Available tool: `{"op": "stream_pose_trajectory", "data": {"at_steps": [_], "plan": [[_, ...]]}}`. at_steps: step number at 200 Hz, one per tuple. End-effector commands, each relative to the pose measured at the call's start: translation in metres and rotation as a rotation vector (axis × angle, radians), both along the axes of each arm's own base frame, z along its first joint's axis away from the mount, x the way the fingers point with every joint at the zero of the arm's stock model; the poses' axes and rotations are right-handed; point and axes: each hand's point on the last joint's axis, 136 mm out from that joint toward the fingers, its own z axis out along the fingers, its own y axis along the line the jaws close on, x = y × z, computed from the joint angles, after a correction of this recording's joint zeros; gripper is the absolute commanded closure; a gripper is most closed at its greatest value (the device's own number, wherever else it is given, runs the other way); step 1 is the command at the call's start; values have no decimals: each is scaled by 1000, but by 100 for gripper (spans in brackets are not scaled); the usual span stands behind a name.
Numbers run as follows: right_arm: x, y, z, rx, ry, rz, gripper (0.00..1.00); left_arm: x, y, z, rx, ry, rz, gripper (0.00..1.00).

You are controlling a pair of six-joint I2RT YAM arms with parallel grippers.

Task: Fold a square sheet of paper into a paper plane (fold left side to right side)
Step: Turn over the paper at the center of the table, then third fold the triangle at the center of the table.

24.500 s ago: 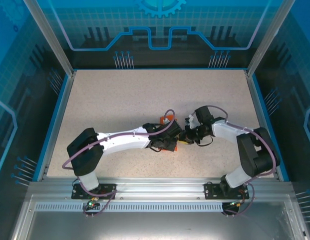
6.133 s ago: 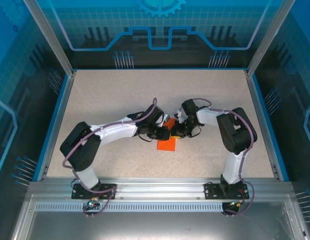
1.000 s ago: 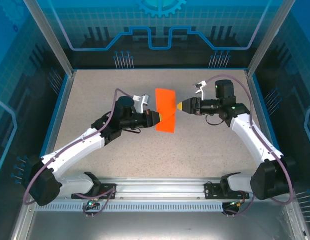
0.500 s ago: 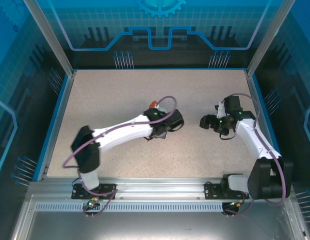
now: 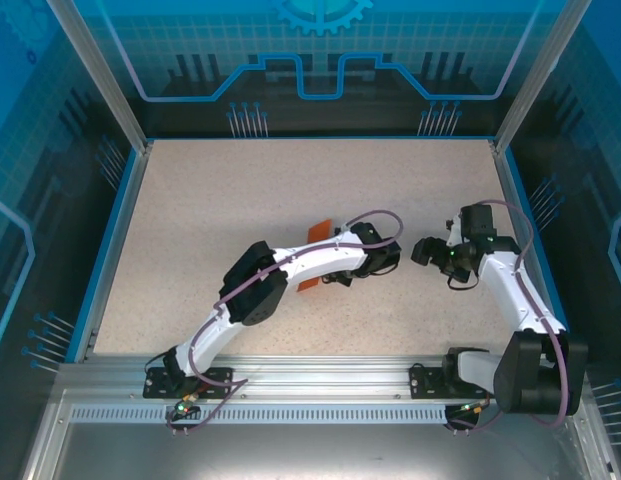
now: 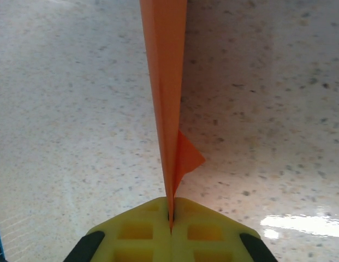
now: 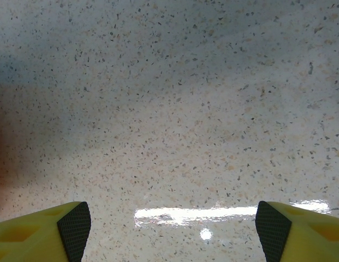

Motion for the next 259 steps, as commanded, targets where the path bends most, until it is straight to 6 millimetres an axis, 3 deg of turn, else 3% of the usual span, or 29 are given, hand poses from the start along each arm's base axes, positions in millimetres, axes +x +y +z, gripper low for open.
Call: {"op": "stream_pose_trajectory", "data": {"at_steps": [1,26,36,57,89,106,124,139,165,174,189,206,236,259], "plan": [[1,-5,-4,7,5,-31,17,-10,-14,-18,-20,100,-28,88],[1,-3,-7,19,12,-22,17,-13,-33,-30,-81,171,-47,72],[2,-1,-8,26,14,-17,17,-14,-42,-29,-127,181,-57,63],[3,2,-8,42,15,-1,17,-14,-62,-22,-246,194,-76,55],[5,14,-4,98,-4,46,15,-4,-77,16,-405,136,-116,43],[11,31,3,166,-43,102,16,3,-83,45,-582,90,-114,38],[18,56,11,224,-72,181,17,11,-70,73,-749,31,-91,36],[23,80,17,252,-87,251,19,17,-48,90,-868,-14,-51,34],[33,128,13,271,-82,338,22,27,4,95,-1062,-64,72,31],[45,146,20,284,-103,365,23,30,18,96,-1134,-70,106,30],[57,171,15,296,-90,398,24,32,42,87,-1207,-59,166,31],[73,195,9,291,-88,433,27,33,55,79,-1257,-34,188,30],[96,226,-9,284,-58,477,30,37,64,58,-1307,6,230,31],[106,234,-27,260,-15,479,33,37,58,40,-1327,60,240,33]]}}
